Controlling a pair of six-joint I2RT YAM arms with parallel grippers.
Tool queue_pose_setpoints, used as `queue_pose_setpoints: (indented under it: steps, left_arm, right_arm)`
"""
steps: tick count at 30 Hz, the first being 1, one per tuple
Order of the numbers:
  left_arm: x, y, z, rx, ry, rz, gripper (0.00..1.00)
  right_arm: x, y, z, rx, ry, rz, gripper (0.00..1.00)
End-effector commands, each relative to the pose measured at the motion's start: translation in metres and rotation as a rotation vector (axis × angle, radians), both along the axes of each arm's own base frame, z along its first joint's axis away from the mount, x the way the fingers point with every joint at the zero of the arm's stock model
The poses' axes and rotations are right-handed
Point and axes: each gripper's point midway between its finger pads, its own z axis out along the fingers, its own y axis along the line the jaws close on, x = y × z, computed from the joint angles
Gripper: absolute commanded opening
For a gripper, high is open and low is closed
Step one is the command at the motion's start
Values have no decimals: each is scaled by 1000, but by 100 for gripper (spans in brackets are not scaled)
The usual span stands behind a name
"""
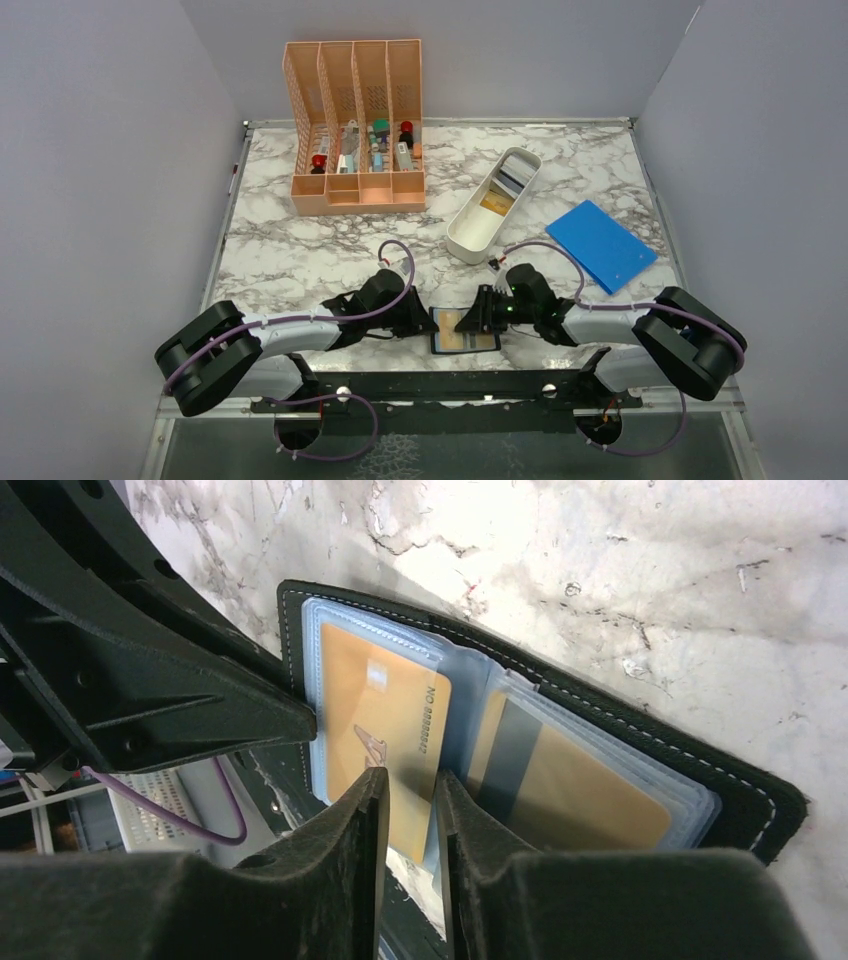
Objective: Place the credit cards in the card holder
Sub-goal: Insert the credit card into the card holder, then turn over the card slot in the card holder.
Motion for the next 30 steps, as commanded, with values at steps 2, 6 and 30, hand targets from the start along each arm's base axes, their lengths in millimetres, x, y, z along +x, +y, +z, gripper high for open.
queue_pose_setpoints:
  steps: [2, 6, 30]
  left_arm:
    - [-1, -11, 15, -61, -27, -33, 17]
    - [-1, -12, 21, -76, -38, -37, 18]
    - [-4, -22, 49, -168, -90, -95, 0]
  right_arm:
    - [-7, 7, 4, 45, 5, 35, 26]
    - [-7, 6, 2, 34, -5, 38, 26]
    - [13, -39, -5, -249, -184, -21, 33]
